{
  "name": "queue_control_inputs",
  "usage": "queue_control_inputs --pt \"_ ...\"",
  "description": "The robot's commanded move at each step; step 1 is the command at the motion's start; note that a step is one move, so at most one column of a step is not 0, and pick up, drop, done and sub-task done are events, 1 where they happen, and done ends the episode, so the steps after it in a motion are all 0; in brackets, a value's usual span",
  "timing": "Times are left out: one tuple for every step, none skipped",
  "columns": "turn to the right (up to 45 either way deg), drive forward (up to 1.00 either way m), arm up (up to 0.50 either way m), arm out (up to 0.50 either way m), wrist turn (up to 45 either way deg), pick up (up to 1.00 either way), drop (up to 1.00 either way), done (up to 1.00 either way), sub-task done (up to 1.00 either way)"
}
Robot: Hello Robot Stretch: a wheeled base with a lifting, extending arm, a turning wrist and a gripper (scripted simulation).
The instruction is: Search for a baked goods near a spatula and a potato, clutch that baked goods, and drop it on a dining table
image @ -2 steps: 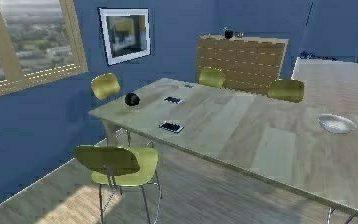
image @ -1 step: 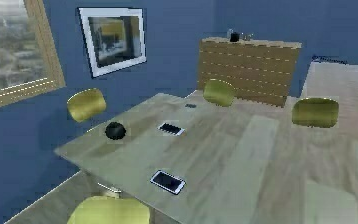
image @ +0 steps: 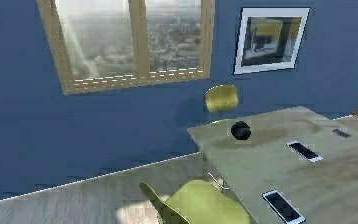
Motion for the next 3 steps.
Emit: queue_control_inputs --pt "45.0 0.0 0.0 0.0 0.0 0.0 0.0 0.0 0.0" --pt "-36.0 0.0 0.0 0.0 0.0 0.0 0.0 0.0 0.0" --pt "18.0 0.0 0.0 0.0 0.0 0.0 0.0 0.0 0.0"
